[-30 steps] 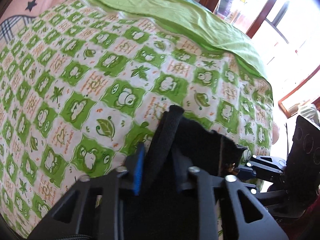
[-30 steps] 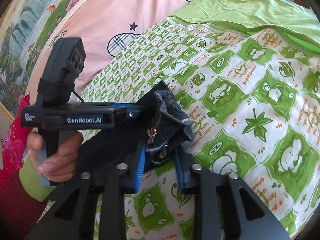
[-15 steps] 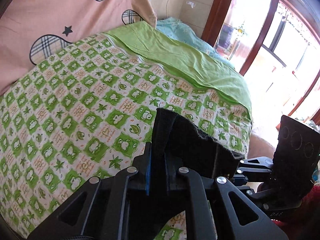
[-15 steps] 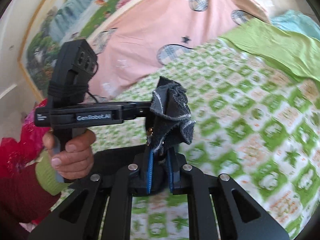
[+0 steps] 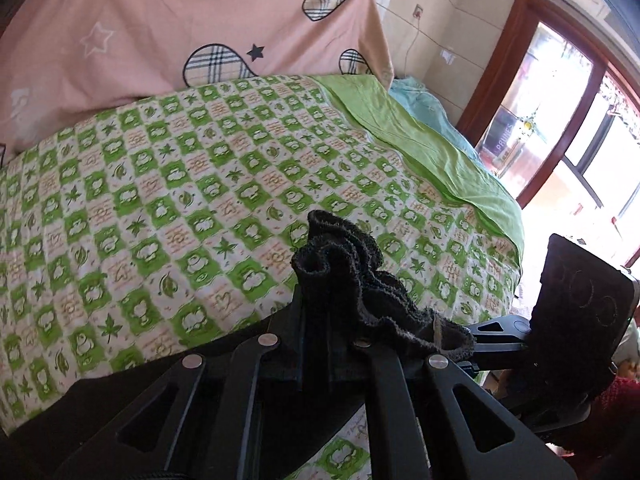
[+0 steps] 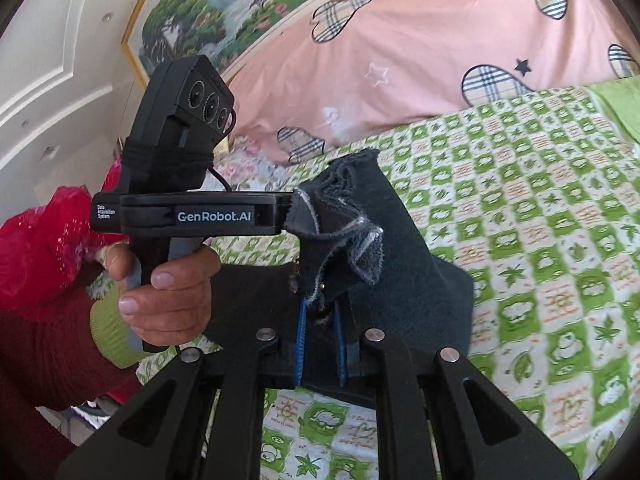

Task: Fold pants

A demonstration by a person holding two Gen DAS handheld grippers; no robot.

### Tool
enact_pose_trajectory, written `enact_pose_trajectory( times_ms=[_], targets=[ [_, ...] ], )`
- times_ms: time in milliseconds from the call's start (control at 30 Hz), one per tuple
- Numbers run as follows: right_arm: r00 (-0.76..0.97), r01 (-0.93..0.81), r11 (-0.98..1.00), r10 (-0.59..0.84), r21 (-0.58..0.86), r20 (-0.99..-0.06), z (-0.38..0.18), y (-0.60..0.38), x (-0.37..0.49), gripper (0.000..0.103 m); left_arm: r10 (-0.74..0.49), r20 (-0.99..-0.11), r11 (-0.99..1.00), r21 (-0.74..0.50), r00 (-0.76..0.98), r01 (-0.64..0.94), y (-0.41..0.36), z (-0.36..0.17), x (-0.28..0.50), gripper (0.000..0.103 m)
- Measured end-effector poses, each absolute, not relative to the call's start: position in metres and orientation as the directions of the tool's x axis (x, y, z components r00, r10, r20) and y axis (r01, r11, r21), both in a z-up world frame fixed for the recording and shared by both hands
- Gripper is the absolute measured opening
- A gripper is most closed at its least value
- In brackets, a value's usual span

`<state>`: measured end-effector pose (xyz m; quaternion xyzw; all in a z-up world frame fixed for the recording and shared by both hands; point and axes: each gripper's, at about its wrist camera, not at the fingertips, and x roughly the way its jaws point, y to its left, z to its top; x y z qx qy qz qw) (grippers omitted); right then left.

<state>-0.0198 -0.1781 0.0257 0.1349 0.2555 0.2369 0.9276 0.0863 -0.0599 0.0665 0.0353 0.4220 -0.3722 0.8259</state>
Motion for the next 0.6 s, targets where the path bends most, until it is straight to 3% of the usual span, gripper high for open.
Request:
enact_pose_trajectory(
  times_ms=[433,600],
  targets=[
    [0.633,-0.413,0.848,0.529,0.332,-0.565,-0.014,-0.138,0.013,0.014,-0.529,-0.769,0.813,-0.337,0.359,0.475,-0.003,0.002,0.088,0.005],
    [0.585,-0.409,0.843,0.536,0.35,-0.609,-0.027,-0.13,0.017,0.019,-0.509,-0.788,0.84,-0.367,0.346,0.4,0.015,-0.018,0.086,0.006]
  ],
)
